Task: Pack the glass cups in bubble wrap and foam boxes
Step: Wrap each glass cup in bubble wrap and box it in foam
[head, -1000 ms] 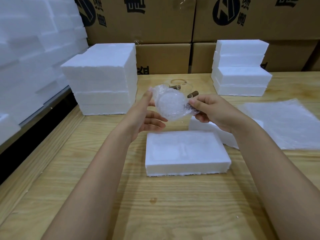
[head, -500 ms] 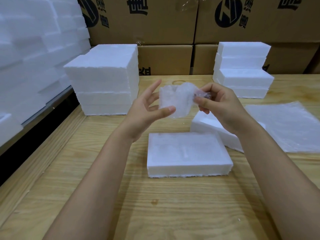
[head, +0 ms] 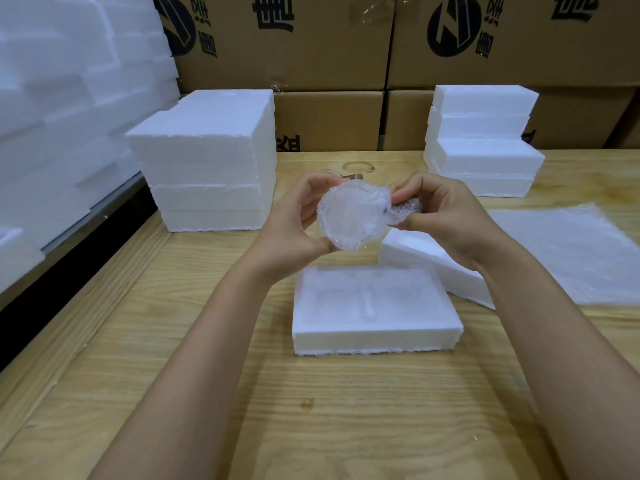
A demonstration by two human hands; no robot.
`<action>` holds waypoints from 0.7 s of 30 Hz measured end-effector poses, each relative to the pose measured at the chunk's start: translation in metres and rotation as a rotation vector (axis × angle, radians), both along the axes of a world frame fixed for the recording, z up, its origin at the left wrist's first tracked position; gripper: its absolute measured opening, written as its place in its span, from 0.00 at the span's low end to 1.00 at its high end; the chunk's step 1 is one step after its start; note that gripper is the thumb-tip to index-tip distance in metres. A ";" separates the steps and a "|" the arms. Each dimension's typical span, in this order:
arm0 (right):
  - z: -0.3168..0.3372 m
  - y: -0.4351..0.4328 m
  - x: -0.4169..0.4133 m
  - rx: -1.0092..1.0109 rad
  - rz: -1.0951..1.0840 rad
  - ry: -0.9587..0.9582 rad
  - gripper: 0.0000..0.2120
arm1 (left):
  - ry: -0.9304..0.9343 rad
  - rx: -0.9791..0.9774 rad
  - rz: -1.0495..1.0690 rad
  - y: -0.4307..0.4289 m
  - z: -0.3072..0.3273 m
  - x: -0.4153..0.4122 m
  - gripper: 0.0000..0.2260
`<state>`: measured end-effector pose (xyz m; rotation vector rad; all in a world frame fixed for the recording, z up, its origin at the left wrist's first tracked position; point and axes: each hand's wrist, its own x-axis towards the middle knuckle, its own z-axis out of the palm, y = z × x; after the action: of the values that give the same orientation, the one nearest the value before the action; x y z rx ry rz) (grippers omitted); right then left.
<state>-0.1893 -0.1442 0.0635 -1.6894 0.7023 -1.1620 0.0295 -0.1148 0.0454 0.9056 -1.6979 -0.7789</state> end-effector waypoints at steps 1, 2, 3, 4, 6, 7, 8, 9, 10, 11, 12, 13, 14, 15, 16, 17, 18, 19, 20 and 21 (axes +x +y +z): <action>0.000 0.000 -0.001 -0.006 -0.002 0.007 0.19 | 0.006 0.010 0.001 0.000 0.000 0.001 0.32; 0.001 0.000 -0.001 -0.011 -0.007 0.013 0.18 | 0.013 0.026 -0.001 0.000 0.001 0.002 0.32; 0.002 0.000 -0.001 -0.015 -0.014 0.016 0.17 | 0.019 0.047 -0.006 0.001 0.001 0.002 0.32; 0.002 0.000 -0.001 -0.018 -0.021 0.017 0.16 | 0.024 0.068 -0.012 0.002 0.003 0.003 0.32; 0.004 0.002 -0.001 -0.024 -0.031 0.016 0.13 | 0.024 0.110 -0.025 0.004 0.005 0.004 0.32; 0.004 0.002 -0.001 -0.023 -0.034 0.021 0.11 | 0.023 0.146 -0.038 0.005 0.007 0.005 0.32; 0.005 0.003 -0.002 -0.020 -0.037 0.033 0.10 | 0.028 0.191 -0.063 0.006 0.009 0.007 0.32; 0.006 0.004 -0.002 -0.018 -0.037 0.052 0.10 | 0.035 0.233 -0.103 0.007 0.012 0.008 0.32; 0.007 0.004 -0.002 -0.014 -0.035 0.069 0.09 | 0.038 0.258 -0.150 0.008 0.014 0.010 0.31; 0.009 0.004 -0.003 -0.006 -0.029 0.079 0.09 | 0.036 0.275 -0.185 0.008 0.017 0.012 0.28; 0.010 0.005 -0.003 0.006 -0.018 0.087 0.09 | 0.030 0.295 -0.206 0.009 0.018 0.012 0.25; 0.011 0.005 -0.004 0.019 -0.004 0.102 0.09 | 0.024 0.322 -0.215 0.009 0.020 0.013 0.22; 0.012 0.005 -0.004 0.032 0.013 0.130 0.09 | 0.009 0.349 -0.220 0.009 0.021 0.013 0.21; 0.012 0.006 -0.005 0.046 0.031 0.166 0.11 | -0.016 0.373 -0.222 0.010 0.022 0.014 0.22; 0.012 0.006 -0.005 0.062 0.045 0.203 0.12 | -0.048 0.387 -0.220 0.010 0.022 0.015 0.23; 0.011 0.006 -0.005 0.078 0.056 0.235 0.13 | -0.078 0.396 -0.220 0.011 0.023 0.016 0.23; 0.011 0.007 -0.006 0.096 0.067 0.264 0.14 | -0.106 0.399 -0.225 0.011 0.023 0.017 0.22; 0.011 0.007 -0.006 0.114 0.082 0.299 0.15 | -0.131 0.405 -0.236 0.011 0.024 0.019 0.19; 0.011 0.007 -0.006 0.132 0.105 0.341 0.16 | -0.158 0.414 -0.252 0.011 0.024 0.022 0.15; 0.011 0.008 -0.006 0.148 0.137 0.389 0.17 | -0.189 0.429 -0.269 0.011 0.025 0.024 0.12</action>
<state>-0.1956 -0.1360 0.0749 -1.8233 0.8718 -0.6738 0.0535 -0.1036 0.0701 1.0782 -1.8776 -1.3083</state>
